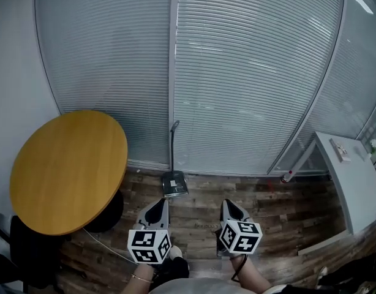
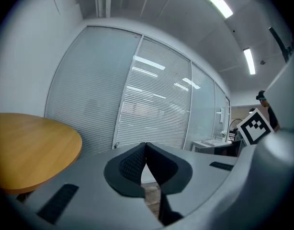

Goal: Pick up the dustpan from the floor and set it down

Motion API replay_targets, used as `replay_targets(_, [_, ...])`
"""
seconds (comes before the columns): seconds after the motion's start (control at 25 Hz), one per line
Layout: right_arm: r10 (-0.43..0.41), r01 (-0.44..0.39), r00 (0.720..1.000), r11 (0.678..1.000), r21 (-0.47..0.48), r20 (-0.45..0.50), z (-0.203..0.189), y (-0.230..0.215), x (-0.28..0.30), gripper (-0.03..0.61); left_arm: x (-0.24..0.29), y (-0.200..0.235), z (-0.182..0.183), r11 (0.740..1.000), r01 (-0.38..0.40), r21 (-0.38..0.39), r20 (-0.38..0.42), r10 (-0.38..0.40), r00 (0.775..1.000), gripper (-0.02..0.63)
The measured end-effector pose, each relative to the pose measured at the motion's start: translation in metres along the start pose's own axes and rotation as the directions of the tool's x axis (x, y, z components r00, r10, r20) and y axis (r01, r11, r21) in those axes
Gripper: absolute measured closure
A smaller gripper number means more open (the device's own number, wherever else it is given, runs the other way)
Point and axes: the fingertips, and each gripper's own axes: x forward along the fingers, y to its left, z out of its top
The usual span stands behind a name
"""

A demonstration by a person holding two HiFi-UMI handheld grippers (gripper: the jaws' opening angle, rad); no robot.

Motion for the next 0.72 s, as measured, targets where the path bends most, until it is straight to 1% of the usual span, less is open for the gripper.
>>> replay_targets(0.36, [0.024, -0.024, 1.0, 0.999, -0.021, -0.001, 0.047, 0.008, 0.105, 0.546, 0.096, 0.058, 0.031, 1.0, -0.025, 0.008, -0.001, 0.025, 1.0, 0.595])
replay_targets(0.48, [0.028, -0.028, 1.0, 0.999, -0.022, -0.001, 0.061, 0.01, 0.138, 0.546, 0.123, 0.077, 0.037, 0.999, -0.032, 0.008, -0.016, 0.032, 0.999, 0.595])
replay_targets(0.6, [0.021, -0.021, 1.0, 1.0, -0.006, -0.01, 0.069, 0.011, 0.163, 0.546, 0.143, 0.094, 0.042, 0.999, -0.035, 0.002, -0.033, 0.036, 0.999, 0.595])
replay_targets(0.72, [0.015, -0.015, 1.0, 1.0, 0.004, -0.025, 0.068, 0.009, 0.186, 0.546, 0.159, 0.108, 0.039, 0.999, -0.043, 0.002, -0.045, 0.043, 0.998, 0.595])
